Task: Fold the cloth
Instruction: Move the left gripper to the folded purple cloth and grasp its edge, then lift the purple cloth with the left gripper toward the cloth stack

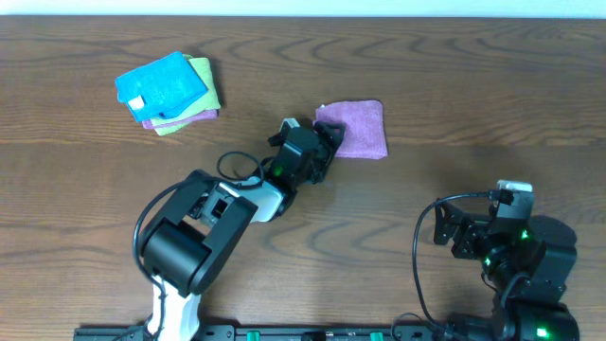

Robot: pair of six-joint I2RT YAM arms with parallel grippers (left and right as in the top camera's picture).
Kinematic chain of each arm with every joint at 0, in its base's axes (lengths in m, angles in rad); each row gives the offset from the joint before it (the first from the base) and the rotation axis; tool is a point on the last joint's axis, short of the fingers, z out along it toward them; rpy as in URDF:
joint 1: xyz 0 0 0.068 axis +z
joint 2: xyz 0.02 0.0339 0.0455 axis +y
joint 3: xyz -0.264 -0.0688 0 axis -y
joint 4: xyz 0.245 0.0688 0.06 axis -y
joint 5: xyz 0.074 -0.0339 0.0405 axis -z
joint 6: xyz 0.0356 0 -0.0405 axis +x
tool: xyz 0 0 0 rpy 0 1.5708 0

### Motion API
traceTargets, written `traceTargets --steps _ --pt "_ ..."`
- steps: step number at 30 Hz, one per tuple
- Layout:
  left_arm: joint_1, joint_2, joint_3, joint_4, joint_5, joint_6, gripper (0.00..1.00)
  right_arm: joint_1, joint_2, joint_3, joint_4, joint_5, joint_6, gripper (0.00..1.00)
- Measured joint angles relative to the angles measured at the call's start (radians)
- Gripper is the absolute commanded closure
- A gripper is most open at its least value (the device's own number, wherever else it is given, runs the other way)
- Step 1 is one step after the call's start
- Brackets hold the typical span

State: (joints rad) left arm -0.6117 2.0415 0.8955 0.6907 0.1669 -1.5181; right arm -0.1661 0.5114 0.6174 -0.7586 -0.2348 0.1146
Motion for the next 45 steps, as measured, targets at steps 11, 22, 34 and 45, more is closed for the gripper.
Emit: traceTargets --steps 11,22,34,45 --pt "0.0 0.11 0.072 0.055 0.023 0.032 0.71 0.0 0.0 0.0 0.0 0.0 0.0 0.01" --pt "0.0 0.167 0.064 0.174 0.053 0.194 0.94 0.0 0.0 0.0 0.0 0.0 0.0 0.01" --pt "0.038 0.182 0.061 0.24 0.19 0.341 0.94 0.0 0.0 0.0 0.0 0.0 0.0 0.01" --pt "0.107 -0.045 0.063 -0.07 0.216 0.402 0.94 0.0 0.0 0.0 0.0 0.0 0.0 0.01"
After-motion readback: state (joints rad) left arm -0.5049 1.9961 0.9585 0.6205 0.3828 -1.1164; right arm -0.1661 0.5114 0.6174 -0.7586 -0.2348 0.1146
